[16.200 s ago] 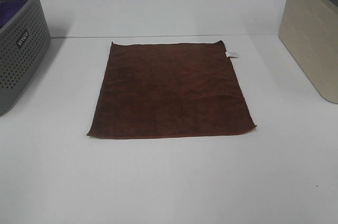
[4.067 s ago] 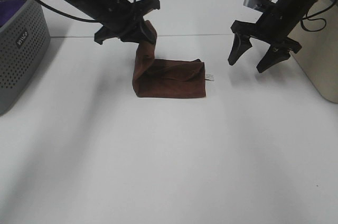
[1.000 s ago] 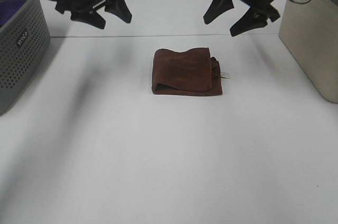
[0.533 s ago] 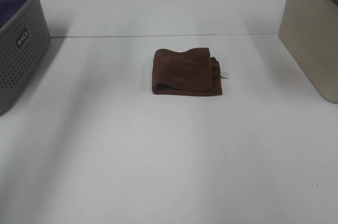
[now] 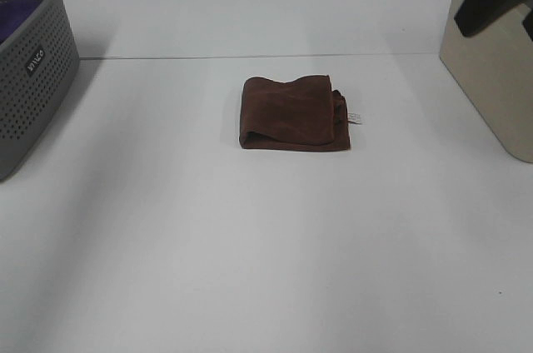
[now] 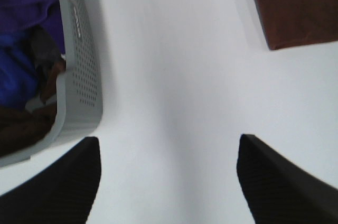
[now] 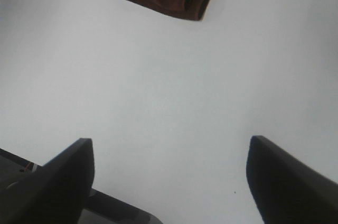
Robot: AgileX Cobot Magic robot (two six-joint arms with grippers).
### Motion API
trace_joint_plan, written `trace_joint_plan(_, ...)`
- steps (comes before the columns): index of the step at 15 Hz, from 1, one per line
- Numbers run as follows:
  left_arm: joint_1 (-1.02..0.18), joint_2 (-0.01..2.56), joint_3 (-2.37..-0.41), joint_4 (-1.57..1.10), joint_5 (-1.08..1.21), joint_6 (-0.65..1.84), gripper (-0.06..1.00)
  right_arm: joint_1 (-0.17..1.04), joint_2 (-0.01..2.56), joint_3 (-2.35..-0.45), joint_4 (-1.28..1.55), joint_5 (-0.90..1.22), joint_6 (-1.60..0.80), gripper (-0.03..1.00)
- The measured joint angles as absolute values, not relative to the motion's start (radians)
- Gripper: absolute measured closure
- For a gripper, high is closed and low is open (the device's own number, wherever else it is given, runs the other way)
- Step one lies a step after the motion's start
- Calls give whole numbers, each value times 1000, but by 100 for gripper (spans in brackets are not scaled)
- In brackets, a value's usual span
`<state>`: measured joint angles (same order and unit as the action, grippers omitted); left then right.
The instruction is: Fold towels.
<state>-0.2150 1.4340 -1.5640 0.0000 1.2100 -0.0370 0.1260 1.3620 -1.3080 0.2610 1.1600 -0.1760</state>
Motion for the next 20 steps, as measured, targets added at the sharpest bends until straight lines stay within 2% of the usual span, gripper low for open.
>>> trace_joint_plan(5,-215,1068,-1039,10,1173,-58,27,126,1062,-847,246,1022,-159,20)
trace_joint_plan(6,-215,1030,-987,10,1165,-63,27,126,1032,-814,246,1017,-159,20)
trace_joint_plan(7,-215,878,-806,10,1123,-75,27,126,920,-673,235,1011,-158,20)
trace_joint_plan(9,-215,719,-661,10,1091,-77,27,126,802,-578,203,1011,-158,20)
trace_joint_plan(12,-215,465,-532,10,1083,-77,27,126,619,-530,189,1024,-158,20)
trace_joint_plan(15,-215,280,-510,9,1047,-52,27,126,485,-523,164,1041,-158,20)
trace_joint_plan(20,-215,190,-499,-43,1047,95,27,126,309,-512,135,1054,-158,20)
